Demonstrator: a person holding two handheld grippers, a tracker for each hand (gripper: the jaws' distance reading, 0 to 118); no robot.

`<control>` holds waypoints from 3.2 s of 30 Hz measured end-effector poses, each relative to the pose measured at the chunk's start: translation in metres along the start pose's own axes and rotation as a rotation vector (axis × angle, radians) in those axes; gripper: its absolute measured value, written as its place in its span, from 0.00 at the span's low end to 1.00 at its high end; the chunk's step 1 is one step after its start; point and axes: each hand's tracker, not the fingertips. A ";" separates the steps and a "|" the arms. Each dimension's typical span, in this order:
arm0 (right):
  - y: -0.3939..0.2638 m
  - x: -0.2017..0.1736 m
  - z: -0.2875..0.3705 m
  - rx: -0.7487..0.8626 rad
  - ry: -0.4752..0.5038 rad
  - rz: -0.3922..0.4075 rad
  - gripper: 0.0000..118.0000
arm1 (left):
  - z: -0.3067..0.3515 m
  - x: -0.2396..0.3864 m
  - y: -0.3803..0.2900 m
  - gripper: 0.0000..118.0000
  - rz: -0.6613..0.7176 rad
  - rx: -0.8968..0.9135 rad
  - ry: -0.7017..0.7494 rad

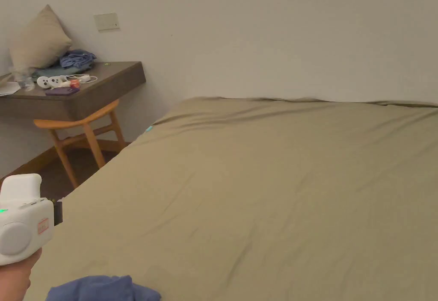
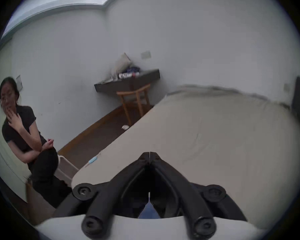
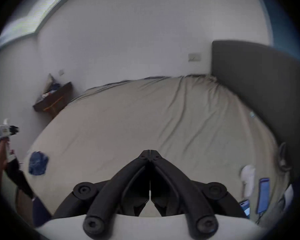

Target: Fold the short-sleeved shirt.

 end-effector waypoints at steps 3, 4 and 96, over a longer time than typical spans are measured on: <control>0.020 0.004 0.001 0.064 -0.085 -0.033 0.02 | 0.016 0.033 0.018 0.00 -0.038 0.068 -0.022; 0.027 0.005 0.002 0.092 -0.107 -0.035 0.02 | 0.023 0.046 0.021 0.00 -0.062 0.097 -0.019; 0.124 -0.090 0.043 0.406 -0.081 0.045 1.00 | 0.213 0.294 0.072 1.00 -0.067 0.386 -0.552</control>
